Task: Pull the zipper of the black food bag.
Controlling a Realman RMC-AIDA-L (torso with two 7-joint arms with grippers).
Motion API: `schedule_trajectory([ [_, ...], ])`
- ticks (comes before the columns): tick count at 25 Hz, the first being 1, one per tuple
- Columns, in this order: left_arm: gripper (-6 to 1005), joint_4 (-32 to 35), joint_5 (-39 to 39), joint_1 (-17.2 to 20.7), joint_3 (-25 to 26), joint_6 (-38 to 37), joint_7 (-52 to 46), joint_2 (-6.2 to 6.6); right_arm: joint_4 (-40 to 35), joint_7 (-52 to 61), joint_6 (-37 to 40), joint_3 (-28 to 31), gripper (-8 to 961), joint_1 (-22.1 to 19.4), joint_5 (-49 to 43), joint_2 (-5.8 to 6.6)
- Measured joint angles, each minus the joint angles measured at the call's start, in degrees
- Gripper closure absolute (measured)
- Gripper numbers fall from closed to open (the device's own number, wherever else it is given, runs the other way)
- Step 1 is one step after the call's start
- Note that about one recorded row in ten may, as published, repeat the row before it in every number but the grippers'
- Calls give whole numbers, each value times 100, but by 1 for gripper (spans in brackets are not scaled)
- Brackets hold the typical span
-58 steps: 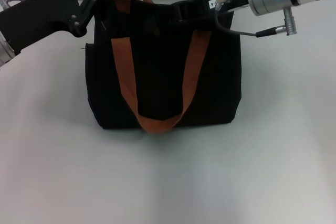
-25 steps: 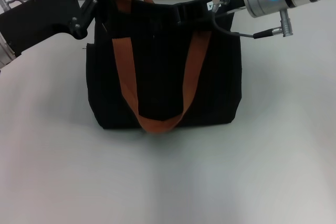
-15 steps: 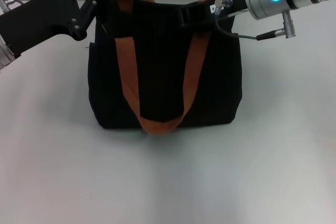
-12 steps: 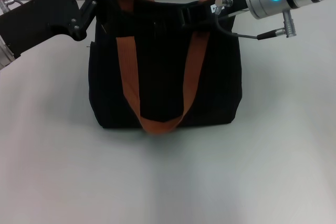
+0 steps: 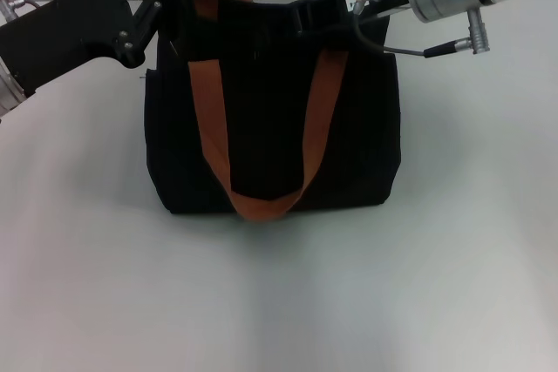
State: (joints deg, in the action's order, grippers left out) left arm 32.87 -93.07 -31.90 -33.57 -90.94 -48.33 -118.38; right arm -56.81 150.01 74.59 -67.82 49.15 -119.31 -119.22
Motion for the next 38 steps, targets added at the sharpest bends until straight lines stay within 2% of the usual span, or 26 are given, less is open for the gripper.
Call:
schedule_trajectory([
  [12, 948, -9, 0, -5, 0, -75, 0, -7, -91, 191, 38, -56, 726, 75, 3, -13],
  [19, 947, -17, 0, -30, -21, -187, 0, -11, 224, 225, -169, -292, 727, 289, -27, -14],
  [27, 947, -18, 0, -44, -94, -204, 0, -9, 311, 229, -307, -383, 742, 351, -37, -19],
  [38, 947, -18, 42, 18, -25, -173, 0, -3, -25, 237, -281, -438, 865, 176, -223, -14],
])
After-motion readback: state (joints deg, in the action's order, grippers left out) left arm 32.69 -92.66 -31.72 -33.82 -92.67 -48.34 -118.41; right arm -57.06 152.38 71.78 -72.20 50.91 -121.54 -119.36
